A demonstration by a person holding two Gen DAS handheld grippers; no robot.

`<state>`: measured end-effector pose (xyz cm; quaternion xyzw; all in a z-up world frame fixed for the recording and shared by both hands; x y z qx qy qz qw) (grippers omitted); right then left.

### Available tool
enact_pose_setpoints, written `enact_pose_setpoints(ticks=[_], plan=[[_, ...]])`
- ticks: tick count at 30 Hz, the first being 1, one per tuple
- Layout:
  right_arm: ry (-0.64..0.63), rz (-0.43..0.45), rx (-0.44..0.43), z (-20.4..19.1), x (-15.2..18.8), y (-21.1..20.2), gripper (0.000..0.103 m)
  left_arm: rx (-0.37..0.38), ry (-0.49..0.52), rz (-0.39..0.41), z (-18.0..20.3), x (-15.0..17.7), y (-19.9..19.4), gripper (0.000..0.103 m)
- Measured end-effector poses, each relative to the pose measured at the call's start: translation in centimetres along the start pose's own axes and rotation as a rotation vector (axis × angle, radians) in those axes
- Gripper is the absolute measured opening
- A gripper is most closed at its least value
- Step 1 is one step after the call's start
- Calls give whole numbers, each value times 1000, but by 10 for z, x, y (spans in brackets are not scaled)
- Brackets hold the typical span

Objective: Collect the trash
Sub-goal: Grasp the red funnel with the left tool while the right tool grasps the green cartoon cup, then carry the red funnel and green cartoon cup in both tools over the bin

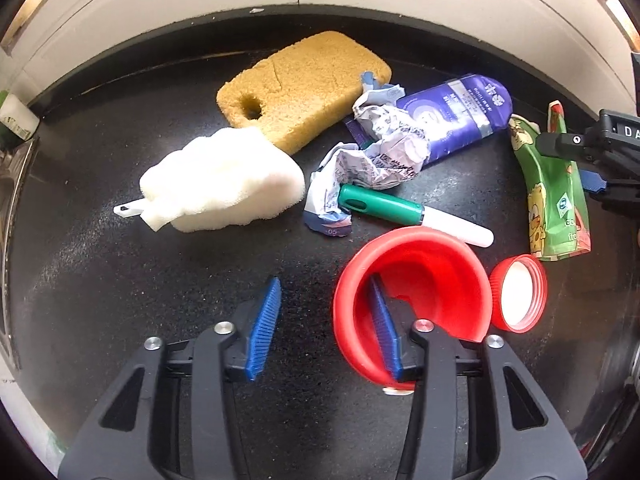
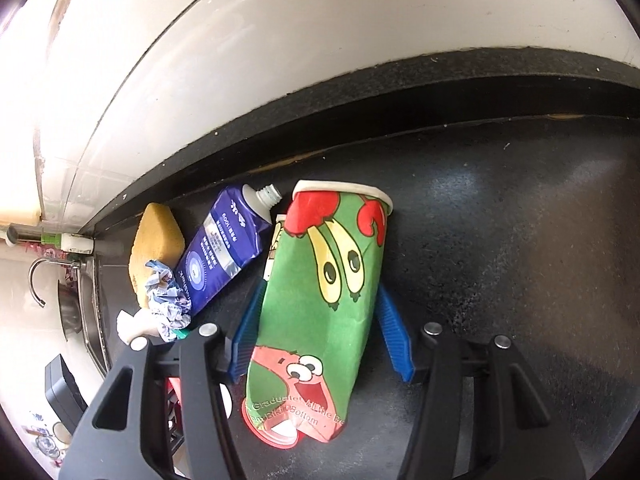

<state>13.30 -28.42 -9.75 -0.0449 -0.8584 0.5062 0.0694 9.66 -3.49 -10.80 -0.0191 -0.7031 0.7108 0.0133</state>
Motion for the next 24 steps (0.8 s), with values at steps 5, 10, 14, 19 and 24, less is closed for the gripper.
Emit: enact_pose_setpoints(ticks=[5, 10, 14, 19, 24], plan=[[-89, 73, 101, -1, 9, -20, 49, 31, -20, 6, -2, 5, -4, 13], [-162, 173, 188, -4, 23, -52, 48, 31, -51, 40, -20, 25, -25, 10], [-217, 257, 232, -5, 43, -83, 47, 49, -73, 61, -29, 39, -40, 10], [-275, 331, 328, -4, 71, -101, 47, 80, -109, 93, -45, 66, -56, 10], [-312, 415, 384, -5, 103, -115, 47, 72, -130, 134, -56, 101, -78, 10]])
Point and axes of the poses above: each gripper's, at about its wrist camera, not at the fingertips, and y roughly the way its jaws point, z to its right, x to its underside, the point moved 5 cm from there along y, roughly the way its jaws point, and after that the axes turned 15 degrees about -z, right-handed, at the moved point
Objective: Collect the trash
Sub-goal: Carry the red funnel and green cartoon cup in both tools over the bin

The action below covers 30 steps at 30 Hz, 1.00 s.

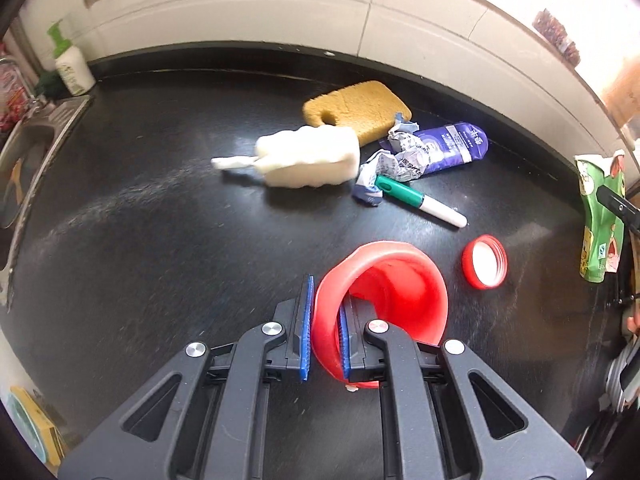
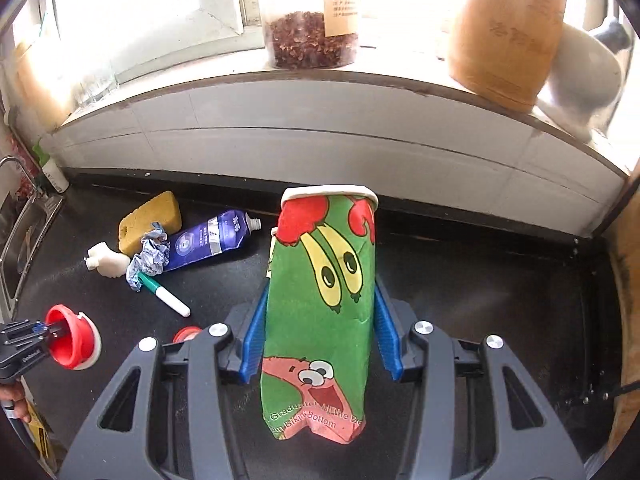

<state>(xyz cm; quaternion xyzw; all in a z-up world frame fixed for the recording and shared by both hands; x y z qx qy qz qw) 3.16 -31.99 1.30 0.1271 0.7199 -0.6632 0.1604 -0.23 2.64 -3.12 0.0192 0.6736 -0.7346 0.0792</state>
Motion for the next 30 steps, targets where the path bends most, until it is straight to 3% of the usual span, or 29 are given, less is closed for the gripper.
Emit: enact_pose_setpoints(ticks=[7, 11, 30], plan=[[36, -9, -81, -1, 26, -17, 48, -11, -18, 36, -11, 24, -24, 10], [-27, -20, -33, -9, 35, -25, 48, -6, -42, 41, -15, 36, -25, 10], [-131, -73, -127, -55, 54, -22, 48, -37, -180, 61, -57, 87, -47, 10]])
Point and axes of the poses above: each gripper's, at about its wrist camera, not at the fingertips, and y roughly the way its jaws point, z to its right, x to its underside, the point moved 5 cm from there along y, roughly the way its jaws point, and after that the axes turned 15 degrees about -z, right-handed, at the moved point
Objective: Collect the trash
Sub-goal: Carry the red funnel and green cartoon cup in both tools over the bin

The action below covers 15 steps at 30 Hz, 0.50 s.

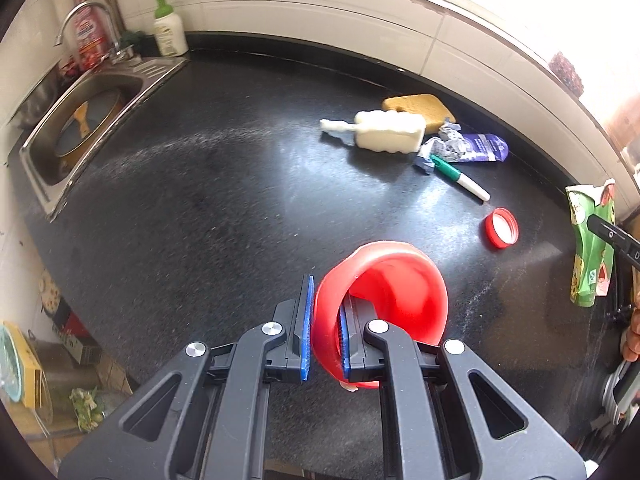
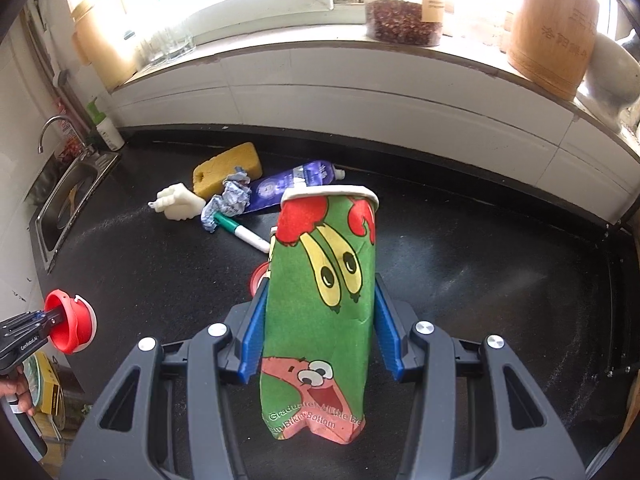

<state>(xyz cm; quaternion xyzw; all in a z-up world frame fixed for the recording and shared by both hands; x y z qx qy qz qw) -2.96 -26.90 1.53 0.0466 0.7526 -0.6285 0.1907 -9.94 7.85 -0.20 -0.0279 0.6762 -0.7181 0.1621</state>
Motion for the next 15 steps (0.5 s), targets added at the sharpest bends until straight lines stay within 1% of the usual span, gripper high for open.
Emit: enact_pose_setpoints(ticks=[8, 10, 13, 15], plan=[[-51, -15, 14, -22, 2, 6, 48, -9, -58, 7, -21, 17, -7, 10], [-68, -22, 11, -30, 2, 8, 48, -17, -88, 13, -33, 24, -10, 10], [-95, -32, 2, -42, 4, 11, 48, -66, -134, 21, -57, 36, -16, 10], [-129, -45, -11, -56, 6, 15, 48, -77, -178, 22, -76, 47, -21, 10]])
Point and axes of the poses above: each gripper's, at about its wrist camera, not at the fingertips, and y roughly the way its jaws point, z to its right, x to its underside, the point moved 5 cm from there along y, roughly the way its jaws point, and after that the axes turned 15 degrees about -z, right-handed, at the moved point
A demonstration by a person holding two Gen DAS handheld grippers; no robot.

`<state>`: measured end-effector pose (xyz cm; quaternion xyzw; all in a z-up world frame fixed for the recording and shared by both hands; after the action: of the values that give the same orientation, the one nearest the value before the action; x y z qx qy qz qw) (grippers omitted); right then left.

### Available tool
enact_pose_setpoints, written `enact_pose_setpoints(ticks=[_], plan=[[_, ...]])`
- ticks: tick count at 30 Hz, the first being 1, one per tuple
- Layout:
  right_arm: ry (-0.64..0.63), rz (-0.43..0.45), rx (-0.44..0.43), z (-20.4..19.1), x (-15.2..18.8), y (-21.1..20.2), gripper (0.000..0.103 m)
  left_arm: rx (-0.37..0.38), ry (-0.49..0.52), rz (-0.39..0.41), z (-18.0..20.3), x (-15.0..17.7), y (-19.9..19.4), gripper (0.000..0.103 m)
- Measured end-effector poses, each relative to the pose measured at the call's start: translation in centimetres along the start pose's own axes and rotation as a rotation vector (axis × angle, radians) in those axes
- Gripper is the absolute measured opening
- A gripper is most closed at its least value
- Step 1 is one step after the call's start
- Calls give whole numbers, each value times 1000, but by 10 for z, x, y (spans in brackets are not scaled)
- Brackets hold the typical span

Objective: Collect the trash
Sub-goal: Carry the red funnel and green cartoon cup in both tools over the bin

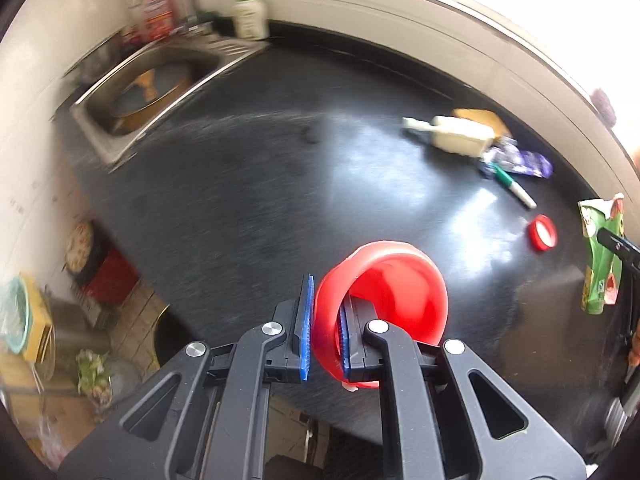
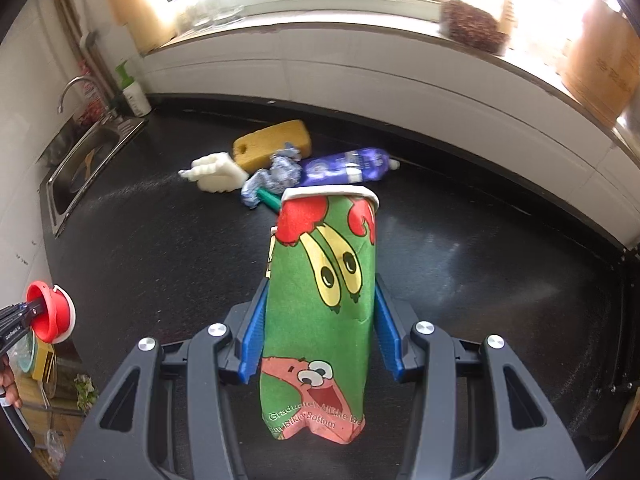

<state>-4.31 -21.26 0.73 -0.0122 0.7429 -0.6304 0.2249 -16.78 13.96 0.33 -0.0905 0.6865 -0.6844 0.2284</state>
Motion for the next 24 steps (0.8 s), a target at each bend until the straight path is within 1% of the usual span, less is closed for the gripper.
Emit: enact_pose_setpoints(ticks=[4, 8, 13, 17, 18, 24], plan=[[-68, -34, -9, -32, 1, 10, 48, -16, -102, 6, -45, 18, -5, 10], [-159, -45, -28, -71, 2, 15, 48, -32, -196, 8, -85, 39, -9, 10], [-262, -46, -66, -125, 0, 12, 48, -52, -274, 2, -119, 64, -12, 10], [-377, -33, -117, -184, 2, 2, 48, -63, -331, 1, -142, 80, -17, 10], [-393, -30, -126, -194, 3, 0, 48, -69, -343, 4, -147, 84, -20, 10], [-524, -48, -193, -257, 24, -3, 48, -91, -417, 19, -173, 106, -38, 10]])
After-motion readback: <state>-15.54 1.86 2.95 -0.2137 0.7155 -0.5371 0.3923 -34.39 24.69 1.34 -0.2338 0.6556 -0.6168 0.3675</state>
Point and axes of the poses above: each gripper's, at about its wrist camera, not at the fingertips, and y roughly the way its jaws point, z to its right, x to its underside, the point moved 5 cm from there along y, roughly the way its jaws point, and after that the axes turned 15 degrees about -z, right-handed, at the moved point
